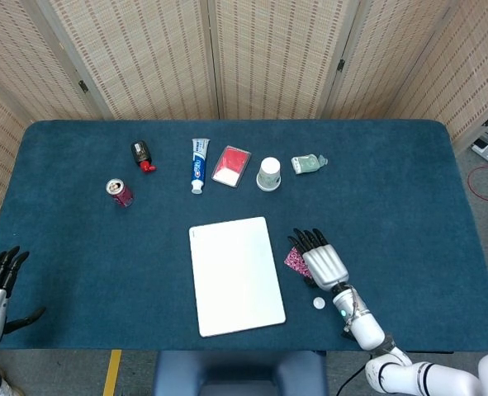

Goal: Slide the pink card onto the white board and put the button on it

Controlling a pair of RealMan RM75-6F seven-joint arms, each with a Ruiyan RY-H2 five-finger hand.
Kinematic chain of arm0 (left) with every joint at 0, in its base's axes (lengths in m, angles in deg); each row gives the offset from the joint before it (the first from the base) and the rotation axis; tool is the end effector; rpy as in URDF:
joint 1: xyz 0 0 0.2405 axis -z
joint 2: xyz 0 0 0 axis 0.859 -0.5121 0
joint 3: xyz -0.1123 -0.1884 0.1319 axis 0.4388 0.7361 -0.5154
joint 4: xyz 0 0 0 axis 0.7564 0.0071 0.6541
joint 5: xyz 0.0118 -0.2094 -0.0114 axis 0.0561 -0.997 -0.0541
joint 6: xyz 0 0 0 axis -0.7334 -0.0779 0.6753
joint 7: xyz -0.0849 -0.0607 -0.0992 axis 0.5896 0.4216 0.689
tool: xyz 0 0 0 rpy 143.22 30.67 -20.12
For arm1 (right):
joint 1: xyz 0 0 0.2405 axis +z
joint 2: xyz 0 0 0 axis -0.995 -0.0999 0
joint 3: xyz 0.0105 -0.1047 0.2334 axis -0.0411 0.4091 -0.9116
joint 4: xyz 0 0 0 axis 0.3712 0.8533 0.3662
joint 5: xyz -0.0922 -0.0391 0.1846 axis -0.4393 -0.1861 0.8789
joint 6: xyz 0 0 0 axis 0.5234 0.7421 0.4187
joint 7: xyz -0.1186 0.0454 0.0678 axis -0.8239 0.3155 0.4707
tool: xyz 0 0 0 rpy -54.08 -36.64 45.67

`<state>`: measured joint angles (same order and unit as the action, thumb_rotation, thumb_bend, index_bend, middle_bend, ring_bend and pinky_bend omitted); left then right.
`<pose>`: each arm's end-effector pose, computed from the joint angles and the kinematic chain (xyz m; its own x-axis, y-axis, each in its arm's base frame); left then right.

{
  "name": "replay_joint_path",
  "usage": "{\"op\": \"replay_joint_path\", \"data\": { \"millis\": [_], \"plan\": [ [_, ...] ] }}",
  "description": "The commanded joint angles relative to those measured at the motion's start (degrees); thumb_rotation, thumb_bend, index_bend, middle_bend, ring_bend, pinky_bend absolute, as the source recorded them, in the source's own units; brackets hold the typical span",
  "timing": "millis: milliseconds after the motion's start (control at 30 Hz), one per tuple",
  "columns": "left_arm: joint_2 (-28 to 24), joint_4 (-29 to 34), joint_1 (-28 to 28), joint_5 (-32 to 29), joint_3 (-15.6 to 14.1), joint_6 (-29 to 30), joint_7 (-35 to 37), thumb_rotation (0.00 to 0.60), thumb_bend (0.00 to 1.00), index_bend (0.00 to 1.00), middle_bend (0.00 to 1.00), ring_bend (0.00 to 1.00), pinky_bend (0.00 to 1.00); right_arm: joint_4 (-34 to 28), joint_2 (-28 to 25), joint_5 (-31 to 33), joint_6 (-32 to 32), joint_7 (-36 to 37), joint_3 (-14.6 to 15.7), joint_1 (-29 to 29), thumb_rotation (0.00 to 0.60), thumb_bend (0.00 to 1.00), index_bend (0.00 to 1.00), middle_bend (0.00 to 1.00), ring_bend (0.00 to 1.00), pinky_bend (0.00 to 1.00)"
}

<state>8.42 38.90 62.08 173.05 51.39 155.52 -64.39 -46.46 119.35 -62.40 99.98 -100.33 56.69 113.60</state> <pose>-0.3211 0.1662 0.1569 0.4201 -0.0611 0.9054 0.9055 -0.0373 -0.4226 -0.2160 -0.2863 -0.0519 0.5628 -0.2920 0.7733 -0.8148 -0.3533 0.4596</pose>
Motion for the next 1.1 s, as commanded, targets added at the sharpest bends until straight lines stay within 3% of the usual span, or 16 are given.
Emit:
{"op": "replay_joint_path", "data": {
  "millis": [33, 1100],
  "plan": [
    [0.0, -0.1, -0.1, 0.0, 0.0, 0.1, 0.1, 0.6, 0.14, 0.11, 0.07, 0.09, 0.0, 0.1, 0.2, 0.2, -0.1, 0.0, 0.1, 0.2, 0.6, 0.27, 0.0, 0.0, 0.0, 0.0],
    [0.1, -0.1, -0.1, -0.1, 0.2, -0.1, -0.3, 0.6, 0.14, 0.11, 0.07, 0.09, 0.0, 3.3, -2.6, 4.6, 1.7, -0.4, -0.3, 0.2, 0.6, 0.27, 0.0, 0.0, 0.0, 0.0]
  ]
}}
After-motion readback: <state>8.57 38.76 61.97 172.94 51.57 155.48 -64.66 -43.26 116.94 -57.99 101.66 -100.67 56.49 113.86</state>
